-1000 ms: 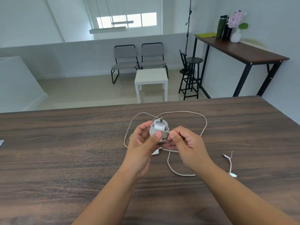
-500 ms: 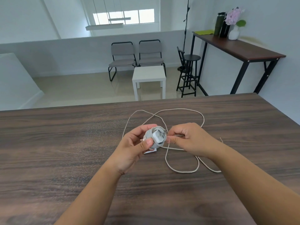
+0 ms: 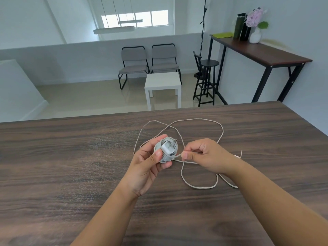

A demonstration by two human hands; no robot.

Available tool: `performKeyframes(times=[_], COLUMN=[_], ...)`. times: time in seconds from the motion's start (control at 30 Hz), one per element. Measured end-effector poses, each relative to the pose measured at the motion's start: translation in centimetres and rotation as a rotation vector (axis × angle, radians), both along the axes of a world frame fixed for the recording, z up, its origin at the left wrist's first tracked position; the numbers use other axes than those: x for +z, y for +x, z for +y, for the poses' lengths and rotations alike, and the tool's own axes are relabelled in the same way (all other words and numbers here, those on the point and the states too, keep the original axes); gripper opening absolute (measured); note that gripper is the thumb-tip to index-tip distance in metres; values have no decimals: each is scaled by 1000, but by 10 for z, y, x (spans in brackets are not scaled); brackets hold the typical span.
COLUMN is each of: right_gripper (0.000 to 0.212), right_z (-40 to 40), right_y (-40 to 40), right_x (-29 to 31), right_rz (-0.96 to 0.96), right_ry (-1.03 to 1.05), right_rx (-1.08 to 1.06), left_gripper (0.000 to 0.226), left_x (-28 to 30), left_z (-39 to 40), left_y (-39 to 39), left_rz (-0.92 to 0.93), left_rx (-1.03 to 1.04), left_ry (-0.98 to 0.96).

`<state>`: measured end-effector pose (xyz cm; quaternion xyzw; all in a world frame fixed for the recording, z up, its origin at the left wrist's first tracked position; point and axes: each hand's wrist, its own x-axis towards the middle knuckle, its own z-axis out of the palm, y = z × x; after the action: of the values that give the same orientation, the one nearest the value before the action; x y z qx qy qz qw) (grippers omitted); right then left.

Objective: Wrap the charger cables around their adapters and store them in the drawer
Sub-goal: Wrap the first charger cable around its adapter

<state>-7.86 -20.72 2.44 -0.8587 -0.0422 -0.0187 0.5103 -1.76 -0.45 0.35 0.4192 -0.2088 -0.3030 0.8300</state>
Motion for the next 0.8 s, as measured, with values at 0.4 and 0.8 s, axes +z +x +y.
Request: performKeyframes(times=[0.4,0.8], right_gripper=[15,24], right_z=[-3,13], right_y=[5,-3], right_x=[-1,31], right_rz=[25,-78], right_ry=[-147,-702], right_rx=[-4,-81], left_gripper=[58,47], left_x=[7,10], left_z=[10,1], left_y=[4,6], left_rz=[-248,-970], left_rx=[-104,116], left_ry=[259,732])
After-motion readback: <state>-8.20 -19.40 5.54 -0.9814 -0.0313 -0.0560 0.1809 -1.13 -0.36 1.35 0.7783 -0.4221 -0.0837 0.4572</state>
